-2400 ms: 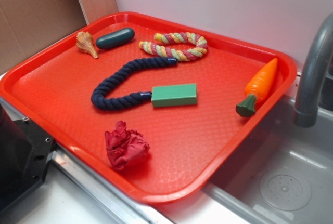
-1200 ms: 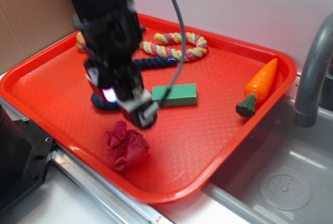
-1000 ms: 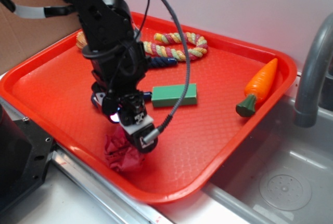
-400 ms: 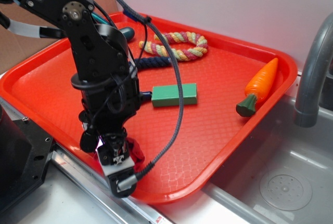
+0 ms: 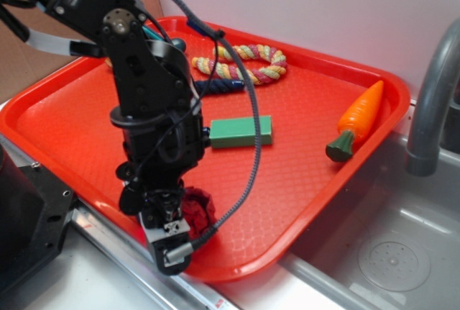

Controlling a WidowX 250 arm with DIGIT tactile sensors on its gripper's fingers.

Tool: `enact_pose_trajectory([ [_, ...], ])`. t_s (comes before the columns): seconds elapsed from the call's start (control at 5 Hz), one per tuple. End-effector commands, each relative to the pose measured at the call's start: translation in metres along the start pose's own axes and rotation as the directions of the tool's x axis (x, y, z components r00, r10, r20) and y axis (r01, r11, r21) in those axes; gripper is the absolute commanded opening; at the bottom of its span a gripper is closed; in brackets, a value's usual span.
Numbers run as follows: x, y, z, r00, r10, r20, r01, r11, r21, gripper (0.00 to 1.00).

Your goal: Grab the red paper.

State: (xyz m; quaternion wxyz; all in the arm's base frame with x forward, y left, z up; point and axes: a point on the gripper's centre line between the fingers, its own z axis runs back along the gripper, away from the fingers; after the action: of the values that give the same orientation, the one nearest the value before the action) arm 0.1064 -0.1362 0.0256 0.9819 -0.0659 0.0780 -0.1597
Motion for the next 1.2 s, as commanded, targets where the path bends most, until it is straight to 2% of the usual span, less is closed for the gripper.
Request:
enact_pose_trajectory([
  [0.0,0.01,0.028,0.037,0.99,0.094,0.102,-0.1,0.993,0.064,0.0],
  [0.2,0.01,0.057,0.092,0.953,0.203,0.226,-0.233,0.966,0.115,0.0],
  [0.4,-0.006,0.093,0.15,0.874,0.337,0.35,-0.401,0.907,0.127,0.0],
  [0.6,-0.009,0.11,0.174,0.837,0.356,0.415,-0.408,0.912,0.041,0.0],
  [0.8,0.011,0.098,0.156,0.893,0.217,0.395,-0.258,0.965,0.053,1.0],
  [1.0,0.025,0.068,0.11,0.959,0.079,0.271,-0.099,0.993,0.063,1.0],
])
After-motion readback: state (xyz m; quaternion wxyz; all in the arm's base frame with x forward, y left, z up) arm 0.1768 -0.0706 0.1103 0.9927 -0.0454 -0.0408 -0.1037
